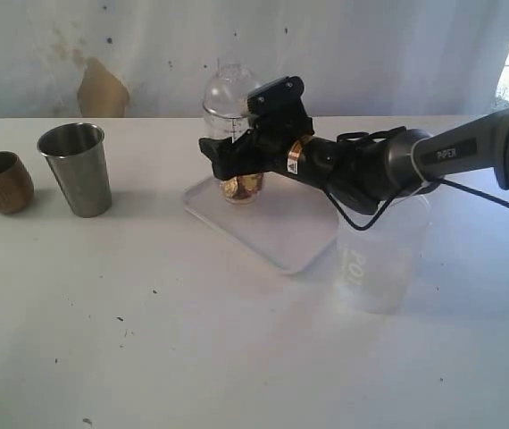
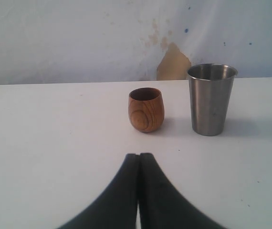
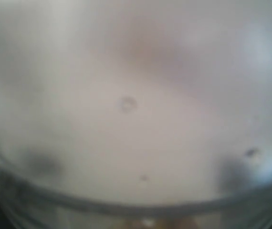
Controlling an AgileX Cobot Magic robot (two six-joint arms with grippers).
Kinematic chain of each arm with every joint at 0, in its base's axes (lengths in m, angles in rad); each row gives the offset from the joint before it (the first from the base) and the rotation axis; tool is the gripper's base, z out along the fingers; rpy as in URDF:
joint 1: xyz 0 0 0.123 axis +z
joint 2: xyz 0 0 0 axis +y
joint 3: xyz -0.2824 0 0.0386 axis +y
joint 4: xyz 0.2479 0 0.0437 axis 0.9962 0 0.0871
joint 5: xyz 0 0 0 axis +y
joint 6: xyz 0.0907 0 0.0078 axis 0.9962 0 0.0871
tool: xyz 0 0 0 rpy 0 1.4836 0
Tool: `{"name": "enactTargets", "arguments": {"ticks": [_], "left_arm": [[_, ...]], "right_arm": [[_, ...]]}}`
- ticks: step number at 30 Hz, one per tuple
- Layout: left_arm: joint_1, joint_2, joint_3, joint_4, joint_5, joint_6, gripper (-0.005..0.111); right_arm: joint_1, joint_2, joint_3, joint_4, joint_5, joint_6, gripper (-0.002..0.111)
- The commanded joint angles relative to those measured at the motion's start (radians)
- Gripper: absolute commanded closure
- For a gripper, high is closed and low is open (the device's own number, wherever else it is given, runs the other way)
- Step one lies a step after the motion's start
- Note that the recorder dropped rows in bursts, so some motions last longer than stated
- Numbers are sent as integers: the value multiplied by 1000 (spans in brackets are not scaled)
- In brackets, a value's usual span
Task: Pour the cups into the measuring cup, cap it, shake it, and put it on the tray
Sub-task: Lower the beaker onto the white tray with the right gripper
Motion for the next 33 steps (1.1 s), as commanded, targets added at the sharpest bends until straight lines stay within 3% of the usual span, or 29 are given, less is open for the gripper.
{"name": "enactTargets", "arguments": {"ticks": [1, 11, 15, 21, 24, 27, 33], "left_arm": [[-2, -4, 4, -7, -1, -3, 107], [-2, -4, 4, -7, -1, -3, 107], [-2, -4, 4, -7, -1, -3, 107], [-2, -4, 4, -7, -1, -3, 107], [-2, -4, 4, -7, -1, -3, 107], [-2, -4, 4, -7, -1, -3, 107], [-2, -4, 4, -7, -1, -3, 107]], "right_arm": [[-8, -14, 2, 37, -35, -12, 108], [-8, -16, 2, 19, -39, 28, 105], [-8, -16, 2, 20, -44, 35, 91], [-8, -16, 2, 20, -38, 56, 55], [-8, -16, 2, 20, -27, 56, 42], [-8, -16, 2, 20, 4, 56, 35], [-8, -16, 2, 20, 18, 54, 35]]}}
